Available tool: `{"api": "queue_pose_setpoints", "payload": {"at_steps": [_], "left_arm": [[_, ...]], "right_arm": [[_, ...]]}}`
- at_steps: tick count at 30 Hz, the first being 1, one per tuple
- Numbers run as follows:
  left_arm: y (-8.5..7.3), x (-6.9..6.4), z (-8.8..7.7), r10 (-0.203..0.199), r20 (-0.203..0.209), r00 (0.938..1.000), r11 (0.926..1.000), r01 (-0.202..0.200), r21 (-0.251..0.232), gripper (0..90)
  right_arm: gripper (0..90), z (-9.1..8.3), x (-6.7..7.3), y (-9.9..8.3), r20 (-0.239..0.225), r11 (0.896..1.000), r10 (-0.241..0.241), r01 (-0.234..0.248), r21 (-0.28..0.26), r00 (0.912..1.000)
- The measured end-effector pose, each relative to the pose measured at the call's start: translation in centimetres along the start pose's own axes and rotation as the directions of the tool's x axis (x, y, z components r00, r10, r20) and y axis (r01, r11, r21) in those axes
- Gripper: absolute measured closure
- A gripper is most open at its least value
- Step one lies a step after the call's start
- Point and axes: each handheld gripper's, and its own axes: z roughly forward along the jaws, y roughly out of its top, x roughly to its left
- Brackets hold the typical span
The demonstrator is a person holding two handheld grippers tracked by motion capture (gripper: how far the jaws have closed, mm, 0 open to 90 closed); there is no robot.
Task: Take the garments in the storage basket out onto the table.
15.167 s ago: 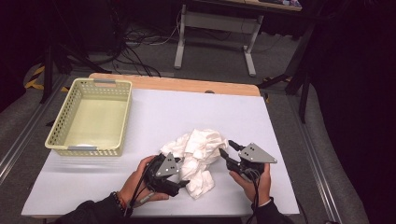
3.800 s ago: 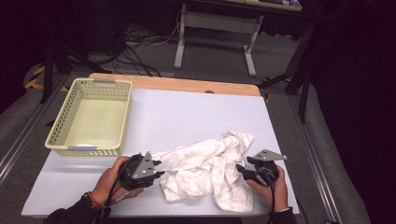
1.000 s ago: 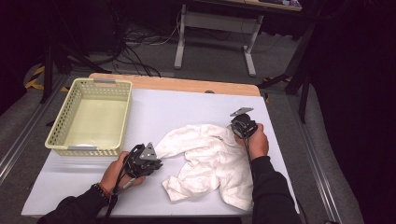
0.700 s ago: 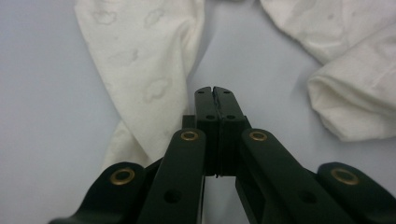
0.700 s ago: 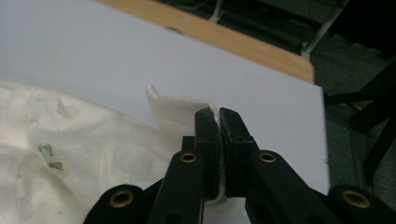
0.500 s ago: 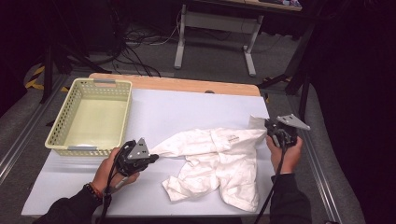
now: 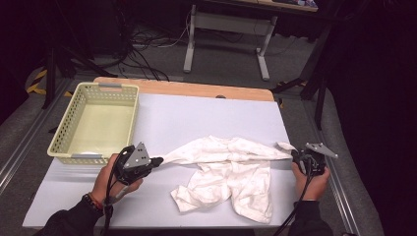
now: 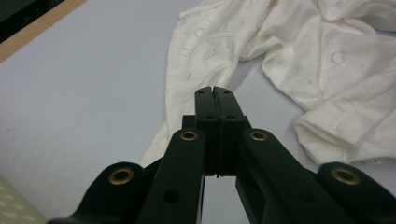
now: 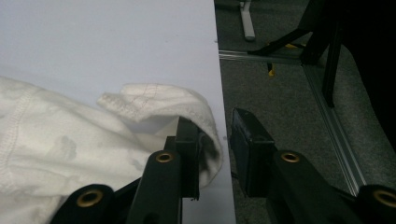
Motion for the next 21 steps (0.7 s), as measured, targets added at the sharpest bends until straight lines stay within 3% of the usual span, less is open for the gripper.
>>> {"api": "queue_pose_setpoints", "payload": {"at_steps": [1,3,5,6,10,12,13,15,19,21], "left_arm": [[0.0,0.0,0.0,0.000,0.000,1.0000,1.0000,0.000,0.000,86.0],[-0.1,-0.2,0.5,0.012,0.009,0.9999,0.9998,-0.012,0.018,83.1],[-0.2,-0.3,0.8,0.012,0.014,0.9998,0.9997,-0.012,0.022,80.6],[-0.2,-0.3,1.5,0.009,0.018,0.9998,0.9995,-0.009,0.031,77.2],[0.0,-0.4,2.9,0.009,0.027,0.9996,0.9983,-0.011,0.057,64.6],[0.2,-0.4,3.9,0.013,0.031,0.9994,0.9962,-0.015,0.085,60.8],[0.2,-0.4,4.4,0.014,0.040,0.9991,0.9952,-0.018,0.097,60.8],[0.4,-0.3,5.5,0.007,0.077,0.9970,0.9943,-0.015,0.105,58.8],[0.6,-0.3,7.3,0.053,0.061,0.9967,0.9852,-0.062,0.160,59.2],[0.7,-0.2,7.8,0.057,0.064,0.9963,0.9837,-0.067,0.167,60.6]], "right_arm": [[71.7,0.0,0.0,0.0,0.000,1.000,0.000,0.000,0.000,1.0000],[61.5,-0.3,-0.3,0.0,0.035,1.000,-0.001,0.001,0.012,0.9994],[59.6,-0.3,-0.4,0.0,0.036,1.000,0.001,-0.002,0.016,0.9994],[53.8,-0.3,-0.4,0.0,0.015,1.000,-0.006,0.005,0.024,0.9999],[48.4,-0.6,0.3,0.5,-0.053,0.998,-0.056,0.057,0.013,0.9970],[46.4,-0.9,1.0,0.9,-0.112,0.995,-0.099,0.099,-0.003,0.9887],[46.4,-0.9,1.0,0.9,-0.112,0.995,-0.099,0.099,-0.003,0.9887],[44.4,-1.0,2.0,1.3,-0.127,0.988,-0.154,0.153,-0.015,0.9799],[44.3,-0.5,3.7,1.7,-0.124,0.961,-0.275,0.274,-0.026,0.9535],[45.5,-0.1,3.8,1.7,-0.135,0.959,-0.284,0.283,-0.022,0.9494]]}}
